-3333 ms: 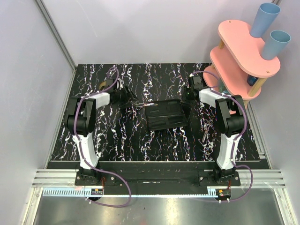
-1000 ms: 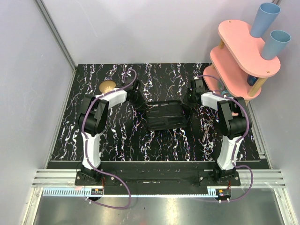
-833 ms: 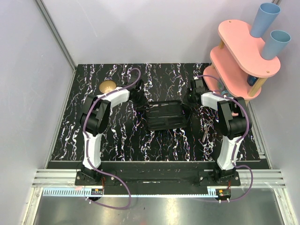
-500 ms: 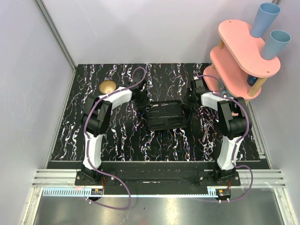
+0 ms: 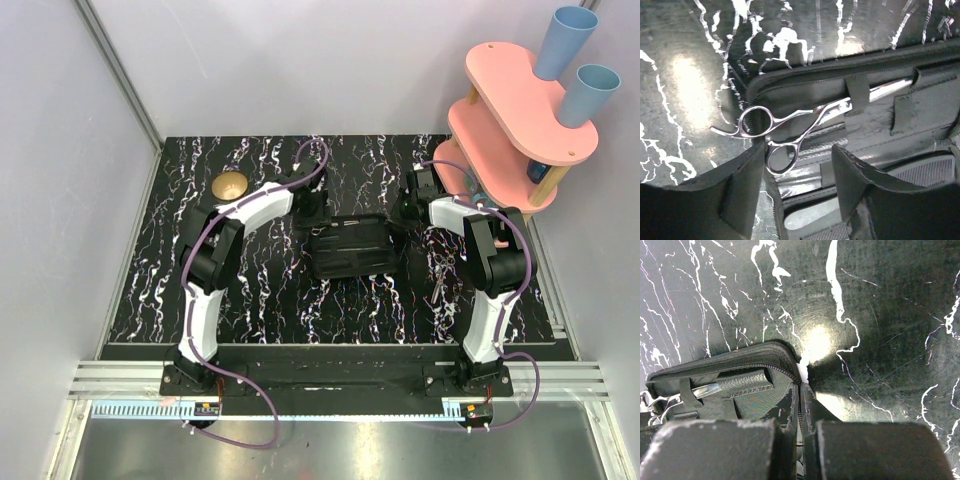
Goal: Sort the hair-cutting tools
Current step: Place the scissors in the hairdressing tool bag.
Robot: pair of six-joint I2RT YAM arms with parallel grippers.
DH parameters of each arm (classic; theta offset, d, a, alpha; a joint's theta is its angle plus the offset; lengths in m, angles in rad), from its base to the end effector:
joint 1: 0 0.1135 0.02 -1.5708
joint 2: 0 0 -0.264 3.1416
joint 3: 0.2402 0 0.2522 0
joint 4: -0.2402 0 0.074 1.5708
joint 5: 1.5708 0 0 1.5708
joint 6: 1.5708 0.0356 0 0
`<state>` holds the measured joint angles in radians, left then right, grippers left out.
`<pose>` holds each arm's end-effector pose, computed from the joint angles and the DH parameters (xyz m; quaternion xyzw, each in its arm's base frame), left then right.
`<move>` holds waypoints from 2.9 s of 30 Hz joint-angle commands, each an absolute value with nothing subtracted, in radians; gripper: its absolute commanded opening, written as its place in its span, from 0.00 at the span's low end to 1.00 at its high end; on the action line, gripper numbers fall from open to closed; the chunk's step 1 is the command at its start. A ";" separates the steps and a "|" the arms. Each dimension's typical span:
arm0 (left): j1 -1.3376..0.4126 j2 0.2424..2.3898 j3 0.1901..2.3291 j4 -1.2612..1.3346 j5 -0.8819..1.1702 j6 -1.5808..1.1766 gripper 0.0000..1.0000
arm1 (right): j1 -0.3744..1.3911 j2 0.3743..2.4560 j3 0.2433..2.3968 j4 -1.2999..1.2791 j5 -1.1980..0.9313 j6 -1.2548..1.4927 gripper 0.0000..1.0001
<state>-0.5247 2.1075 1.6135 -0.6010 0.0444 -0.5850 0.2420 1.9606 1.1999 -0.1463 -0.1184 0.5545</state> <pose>0.3881 -0.2264 0.1797 -0.0241 0.9713 -0.1425 0.1889 0.3936 0.1015 0.1461 0.1278 0.9353 0.1777 0.2781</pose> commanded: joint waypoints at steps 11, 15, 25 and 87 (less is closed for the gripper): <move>-0.569 2.102 1.684 -0.591 0.034 -0.566 0.72 | 0.290 1.960 1.164 -0.262 -0.204 0.551 0.00; -0.569 2.147 1.736 -0.583 0.043 -0.549 0.56 | 0.290 1.959 1.161 -0.262 -0.206 0.552 0.00; -0.568 2.188 1.776 -0.594 0.055 -0.511 0.52 | 0.290 1.977 1.167 -0.262 -0.210 0.551 0.00; -0.543 2.137 1.617 -0.554 0.046 -0.561 0.51 | 0.290 2.002 1.177 -0.268 -0.221 0.560 0.00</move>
